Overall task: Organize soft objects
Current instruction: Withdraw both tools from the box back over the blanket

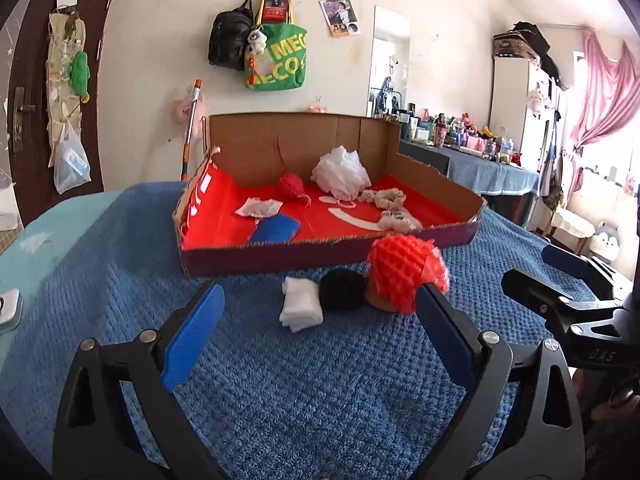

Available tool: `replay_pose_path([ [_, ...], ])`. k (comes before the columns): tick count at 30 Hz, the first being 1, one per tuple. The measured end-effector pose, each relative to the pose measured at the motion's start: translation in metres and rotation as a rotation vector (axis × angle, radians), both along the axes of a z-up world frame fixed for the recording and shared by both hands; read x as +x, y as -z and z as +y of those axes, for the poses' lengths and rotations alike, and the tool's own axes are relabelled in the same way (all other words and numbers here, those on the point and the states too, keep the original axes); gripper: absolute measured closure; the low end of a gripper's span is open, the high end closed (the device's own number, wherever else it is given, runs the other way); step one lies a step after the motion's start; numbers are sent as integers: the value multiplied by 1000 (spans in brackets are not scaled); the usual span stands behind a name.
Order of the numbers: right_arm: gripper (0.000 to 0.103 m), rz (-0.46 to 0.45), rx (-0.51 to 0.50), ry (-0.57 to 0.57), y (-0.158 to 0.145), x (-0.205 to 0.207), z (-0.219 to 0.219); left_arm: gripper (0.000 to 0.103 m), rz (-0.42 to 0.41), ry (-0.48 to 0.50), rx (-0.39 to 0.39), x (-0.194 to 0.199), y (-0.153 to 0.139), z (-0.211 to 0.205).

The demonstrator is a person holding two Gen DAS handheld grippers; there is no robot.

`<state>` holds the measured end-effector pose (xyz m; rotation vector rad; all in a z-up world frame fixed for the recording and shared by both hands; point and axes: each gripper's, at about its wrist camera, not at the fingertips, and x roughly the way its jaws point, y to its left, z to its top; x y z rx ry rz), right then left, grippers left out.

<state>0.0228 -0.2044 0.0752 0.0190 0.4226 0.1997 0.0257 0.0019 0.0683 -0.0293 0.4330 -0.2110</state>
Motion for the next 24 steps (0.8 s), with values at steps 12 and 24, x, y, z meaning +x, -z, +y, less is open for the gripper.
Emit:
replay_pose_path([
  [12,0,42,-5,47,27,7,0,5,55,-30,5,4,25,0],
  [24,0,79,20,55,36,11,-5,5,71,-39,9,4,28,-1],
])
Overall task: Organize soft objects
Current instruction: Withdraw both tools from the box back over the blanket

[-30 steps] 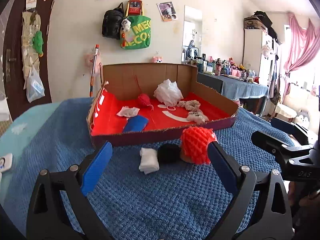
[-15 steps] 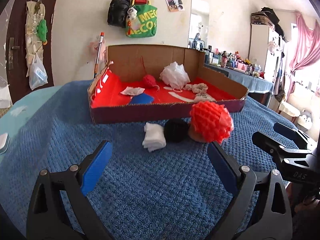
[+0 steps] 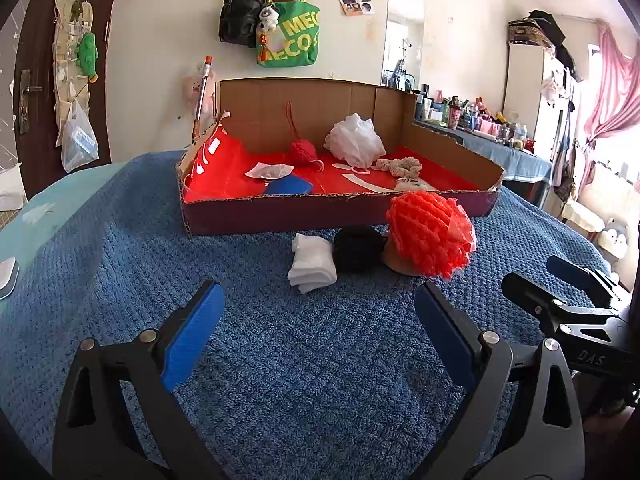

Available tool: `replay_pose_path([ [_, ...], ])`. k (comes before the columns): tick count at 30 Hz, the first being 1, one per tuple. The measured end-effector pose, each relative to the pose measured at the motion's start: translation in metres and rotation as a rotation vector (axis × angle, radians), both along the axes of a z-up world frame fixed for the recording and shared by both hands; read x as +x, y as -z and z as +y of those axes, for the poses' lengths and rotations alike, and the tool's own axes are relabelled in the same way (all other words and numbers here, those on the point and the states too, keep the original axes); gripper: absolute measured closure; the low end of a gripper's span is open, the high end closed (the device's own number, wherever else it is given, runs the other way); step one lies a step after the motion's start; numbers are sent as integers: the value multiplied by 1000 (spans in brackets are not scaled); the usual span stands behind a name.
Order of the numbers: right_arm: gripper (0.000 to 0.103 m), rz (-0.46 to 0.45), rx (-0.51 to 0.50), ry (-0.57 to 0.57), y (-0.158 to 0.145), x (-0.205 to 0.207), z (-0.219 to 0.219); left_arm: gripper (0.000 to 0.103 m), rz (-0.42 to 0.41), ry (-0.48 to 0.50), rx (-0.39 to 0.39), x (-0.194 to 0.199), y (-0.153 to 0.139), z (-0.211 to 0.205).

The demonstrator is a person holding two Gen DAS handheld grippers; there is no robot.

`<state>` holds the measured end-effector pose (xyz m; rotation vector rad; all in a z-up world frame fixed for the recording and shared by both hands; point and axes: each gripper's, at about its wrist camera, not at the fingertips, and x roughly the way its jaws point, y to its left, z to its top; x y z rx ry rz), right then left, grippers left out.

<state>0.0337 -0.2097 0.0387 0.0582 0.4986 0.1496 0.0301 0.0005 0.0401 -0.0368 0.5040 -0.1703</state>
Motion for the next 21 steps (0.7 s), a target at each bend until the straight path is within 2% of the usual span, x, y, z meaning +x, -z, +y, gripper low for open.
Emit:
replay_pose_path([
  [21,0,-13,-11,14,-14,8,-1,6,33,21,-27,11,-6,7],
])
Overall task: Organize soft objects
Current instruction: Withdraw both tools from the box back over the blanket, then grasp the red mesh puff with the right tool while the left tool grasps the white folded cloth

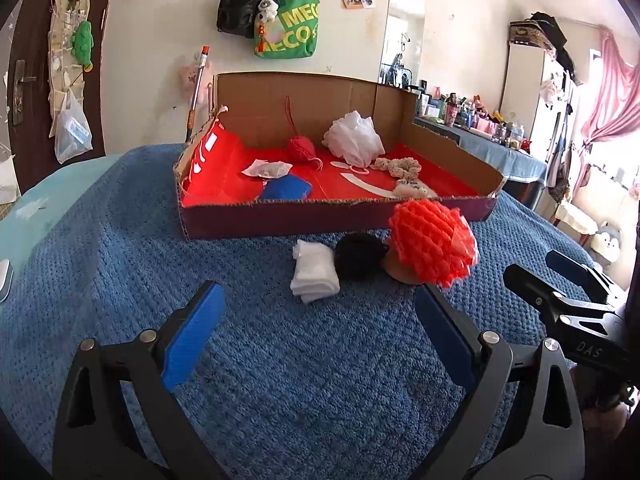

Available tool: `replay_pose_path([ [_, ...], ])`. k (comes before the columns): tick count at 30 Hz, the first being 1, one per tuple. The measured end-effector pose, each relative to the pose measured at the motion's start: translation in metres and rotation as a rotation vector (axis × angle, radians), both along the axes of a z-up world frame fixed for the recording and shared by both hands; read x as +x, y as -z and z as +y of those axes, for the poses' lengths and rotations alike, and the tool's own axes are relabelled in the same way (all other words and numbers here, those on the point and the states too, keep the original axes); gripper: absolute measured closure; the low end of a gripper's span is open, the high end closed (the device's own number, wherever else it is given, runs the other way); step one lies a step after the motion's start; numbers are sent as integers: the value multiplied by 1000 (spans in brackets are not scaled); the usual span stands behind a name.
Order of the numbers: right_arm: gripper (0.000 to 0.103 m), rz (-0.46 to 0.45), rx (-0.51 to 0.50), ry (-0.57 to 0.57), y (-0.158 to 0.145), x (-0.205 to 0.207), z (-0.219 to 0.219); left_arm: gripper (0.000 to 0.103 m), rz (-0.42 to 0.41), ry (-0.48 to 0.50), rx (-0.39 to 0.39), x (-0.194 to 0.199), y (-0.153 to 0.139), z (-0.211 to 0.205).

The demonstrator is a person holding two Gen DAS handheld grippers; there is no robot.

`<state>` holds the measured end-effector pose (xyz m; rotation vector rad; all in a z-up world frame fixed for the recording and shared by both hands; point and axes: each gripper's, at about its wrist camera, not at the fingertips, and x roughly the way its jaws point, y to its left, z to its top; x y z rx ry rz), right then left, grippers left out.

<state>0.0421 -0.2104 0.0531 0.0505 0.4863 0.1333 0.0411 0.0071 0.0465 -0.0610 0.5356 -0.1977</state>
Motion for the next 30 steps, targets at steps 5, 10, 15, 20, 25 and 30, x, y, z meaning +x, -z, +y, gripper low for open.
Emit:
replay_pose_path([
  [5,0,5,11,-7,-9,11,-2,6,15,10,10,14,-8,3],
  [10,0,42,56,-47,-16,27,-5,6,61,35,14,30,-13,7],
  [15,0,85,113,-121,-25,42,-3,6,124,78,38,47,-15,11],
  [20,0,160,214,-234,-30,57,3,6,179,105,69,62,-10,15],
  [25,0,230,236,-295,-23,73,19,6,238,147,73,73,0,15],
  [30,1,280,223,-322,-14,84,34,31,262,200,65,80,6,12],
])
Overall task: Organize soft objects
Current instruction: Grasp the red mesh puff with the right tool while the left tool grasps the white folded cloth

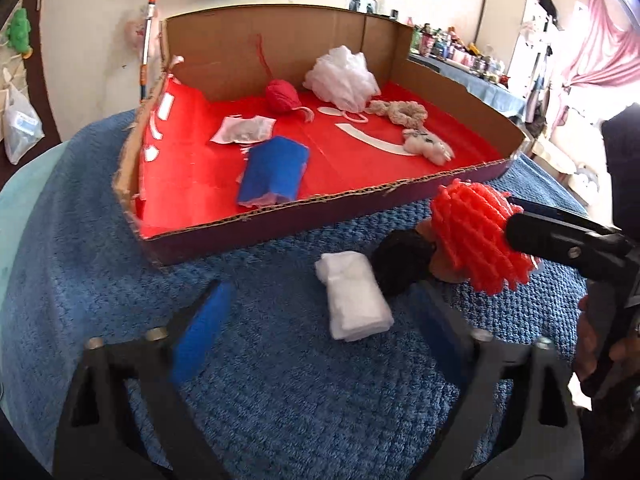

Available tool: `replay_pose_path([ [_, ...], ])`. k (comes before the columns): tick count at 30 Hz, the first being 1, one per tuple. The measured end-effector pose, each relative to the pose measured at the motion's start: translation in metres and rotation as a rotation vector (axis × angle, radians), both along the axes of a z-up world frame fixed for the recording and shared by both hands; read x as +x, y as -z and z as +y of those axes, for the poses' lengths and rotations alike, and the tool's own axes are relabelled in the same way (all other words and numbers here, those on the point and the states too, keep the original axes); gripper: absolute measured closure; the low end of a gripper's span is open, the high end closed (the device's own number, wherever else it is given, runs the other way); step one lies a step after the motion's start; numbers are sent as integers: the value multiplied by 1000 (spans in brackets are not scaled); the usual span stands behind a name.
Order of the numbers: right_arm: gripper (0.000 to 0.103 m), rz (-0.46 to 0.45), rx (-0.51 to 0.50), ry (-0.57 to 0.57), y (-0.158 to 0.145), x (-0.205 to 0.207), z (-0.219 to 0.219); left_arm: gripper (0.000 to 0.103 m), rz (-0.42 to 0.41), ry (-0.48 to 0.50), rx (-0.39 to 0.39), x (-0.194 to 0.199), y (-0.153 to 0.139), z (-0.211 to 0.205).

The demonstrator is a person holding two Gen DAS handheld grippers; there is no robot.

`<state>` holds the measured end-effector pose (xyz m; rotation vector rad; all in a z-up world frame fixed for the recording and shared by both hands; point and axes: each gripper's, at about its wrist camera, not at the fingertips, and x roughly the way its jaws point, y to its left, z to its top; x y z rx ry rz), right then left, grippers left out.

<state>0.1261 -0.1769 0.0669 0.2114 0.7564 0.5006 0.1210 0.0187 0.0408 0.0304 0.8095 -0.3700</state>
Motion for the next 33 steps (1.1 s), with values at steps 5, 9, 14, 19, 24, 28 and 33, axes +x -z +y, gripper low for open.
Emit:
replay_pose_path([
  [5,46,52,51,-69,8,8,5,75,53,74,-54,5,7,-4],
  [9,49,-23,34,-67,-2,-4,7,77,38,91,-83,-1,2,-3],
  [14,49,-64,39,-45,-19,-12,-4,77,7,92,-100,-11,-10,-1],
  [19,49,-67,43,4,-22,-12,-23,77,-20,86,-107,-17,-18,1],
  [24,49,-48,49,16,-16,-10,-30,77,-12,74,-94,-17,-14,3],
  [28,47,-42,20,29,-13,-12,-36,77,11,57,-60,-17,-4,5],
  [33,41,0,-70,56,1,-12,-42,45,30,44,-18,-13,3,3],
])
